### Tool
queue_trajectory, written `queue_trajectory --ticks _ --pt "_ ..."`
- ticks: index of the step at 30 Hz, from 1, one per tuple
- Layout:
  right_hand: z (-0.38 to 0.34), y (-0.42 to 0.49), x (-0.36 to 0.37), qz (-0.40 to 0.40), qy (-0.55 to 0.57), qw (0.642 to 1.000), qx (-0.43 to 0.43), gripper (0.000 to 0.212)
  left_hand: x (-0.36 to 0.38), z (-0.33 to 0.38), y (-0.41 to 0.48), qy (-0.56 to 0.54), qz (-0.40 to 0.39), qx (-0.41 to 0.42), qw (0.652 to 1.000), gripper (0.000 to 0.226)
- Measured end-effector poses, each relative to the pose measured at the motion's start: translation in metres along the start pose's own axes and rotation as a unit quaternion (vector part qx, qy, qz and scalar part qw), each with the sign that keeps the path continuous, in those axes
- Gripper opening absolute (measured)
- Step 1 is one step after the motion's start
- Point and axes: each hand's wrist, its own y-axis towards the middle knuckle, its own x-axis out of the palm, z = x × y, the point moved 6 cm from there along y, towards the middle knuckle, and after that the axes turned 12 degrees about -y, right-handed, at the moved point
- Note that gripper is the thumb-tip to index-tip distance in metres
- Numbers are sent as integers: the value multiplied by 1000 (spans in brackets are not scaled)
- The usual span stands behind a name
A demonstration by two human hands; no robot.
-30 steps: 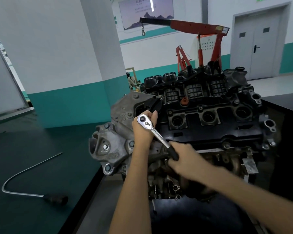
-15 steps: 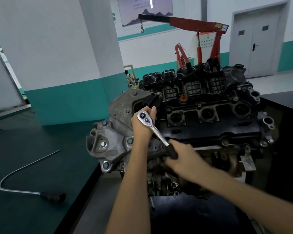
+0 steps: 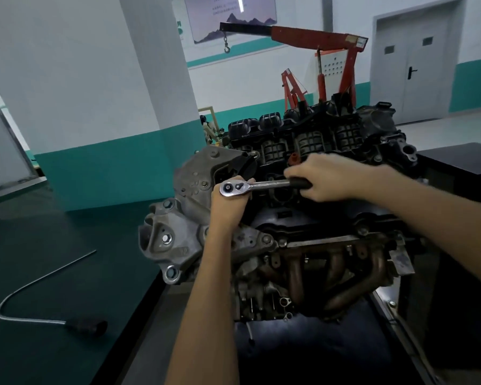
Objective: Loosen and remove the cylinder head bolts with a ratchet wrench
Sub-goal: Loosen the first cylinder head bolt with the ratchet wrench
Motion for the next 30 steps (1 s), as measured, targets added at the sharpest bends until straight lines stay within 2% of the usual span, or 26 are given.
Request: queue_trajectory --ticks 3,6,10,12,14,16,19,22,24,25,28,30 --pt "-3 7 -5 17 -29 999 5 11 -3 -3 -3 -21 42 -3 999 37" --pt "-26 -21 28 32 107 991 77 15 -2 -4 -2 0 63 -2 998 42" --pt "-95 -44 74 82 374 911 156 16 0 -2 3 42 79 0 996 43" --pt "-130 -40 86 99 430 876 194 18 -2 -3 2 54 85 6 995 44" --pt "-142 -36 91 101 453 861 208 18 -5 -5 1 32 90 7 995 44" --pt "-130 -36 89 91 441 872 191 18 -4 -5 1 36 83 1 996 43" --pt "-91 -38 70 49 356 925 121 19 -2 -5 2 32 47 4 998 40" --pt "-35 -26 38 5 162 985 57 15 -1 -4 0 11 12 3 1000 40" --pt "-8 -11 12 8 17 999 29 14 -1 -2 -2 4 7 7 1000 40" --pt "-3 -4 3 18 -19 1000 16 13 -1 -1 -2 2 10 8 1000 39" --pt "-11 -4 2 33 -10 999 29 13 -2 -2 -3 -10 42 1 999 38" --pt "-27 -20 24 41 69 993 85 13 -2 -4 -2 -11 59 3 998 42"
